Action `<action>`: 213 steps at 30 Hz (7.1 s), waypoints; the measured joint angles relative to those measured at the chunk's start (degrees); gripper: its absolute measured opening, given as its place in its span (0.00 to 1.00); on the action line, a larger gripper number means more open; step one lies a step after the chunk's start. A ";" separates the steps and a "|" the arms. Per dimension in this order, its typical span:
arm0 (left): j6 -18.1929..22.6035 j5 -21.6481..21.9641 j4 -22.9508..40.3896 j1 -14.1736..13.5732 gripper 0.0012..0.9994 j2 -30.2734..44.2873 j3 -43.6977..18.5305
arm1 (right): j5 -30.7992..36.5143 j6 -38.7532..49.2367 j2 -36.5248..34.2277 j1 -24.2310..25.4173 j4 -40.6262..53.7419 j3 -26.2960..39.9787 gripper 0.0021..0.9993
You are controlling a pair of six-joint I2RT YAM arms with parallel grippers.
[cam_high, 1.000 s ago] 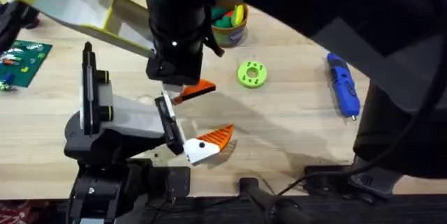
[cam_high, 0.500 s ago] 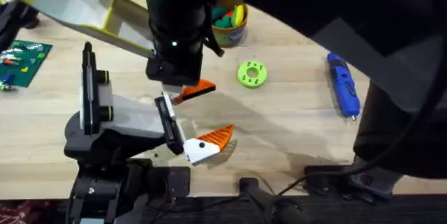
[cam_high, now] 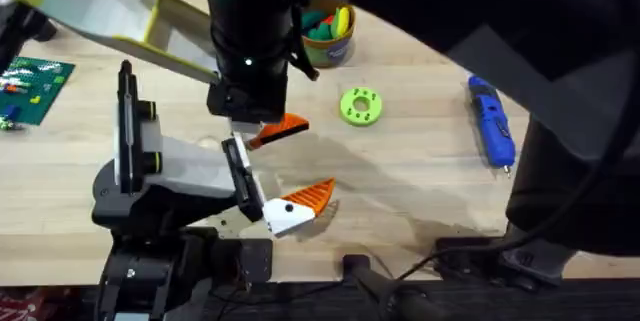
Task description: Pick up the gripper from the table and insert it into the empty holder that is missing its gripper. Then pick up a screw, insert it into the mounting hole, and use the screwdriver to tighten it. Finally, clean up the table by picking up the vegetable and placing it into the bucket.
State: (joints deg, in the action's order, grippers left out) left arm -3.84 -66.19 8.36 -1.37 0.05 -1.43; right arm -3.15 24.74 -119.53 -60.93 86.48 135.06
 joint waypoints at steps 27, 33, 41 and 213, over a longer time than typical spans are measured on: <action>0.00 -0.02 0.00 0.00 0.99 0.00 0.00 | -2.88 4.36 3.00 0.87 0.06 0.11 0.01; 0.00 -0.02 0.00 0.00 0.99 0.00 0.00 | -3.64 4.21 3.00 1.24 -1.01 0.06 0.01; 0.00 -0.02 0.00 0.00 0.99 0.00 0.00 | -5.89 4.02 3.00 2.08 -1.23 -0.26 0.01; -0.97 -0.06 0.04 0.00 0.99 0.00 0.00 | -11.29 6.22 10.54 5.51 -14.35 -22.28 0.01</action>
State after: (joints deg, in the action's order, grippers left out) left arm -4.81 -66.25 8.40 -1.37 0.05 -1.43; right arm -14.44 30.95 -108.99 -55.42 72.13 112.78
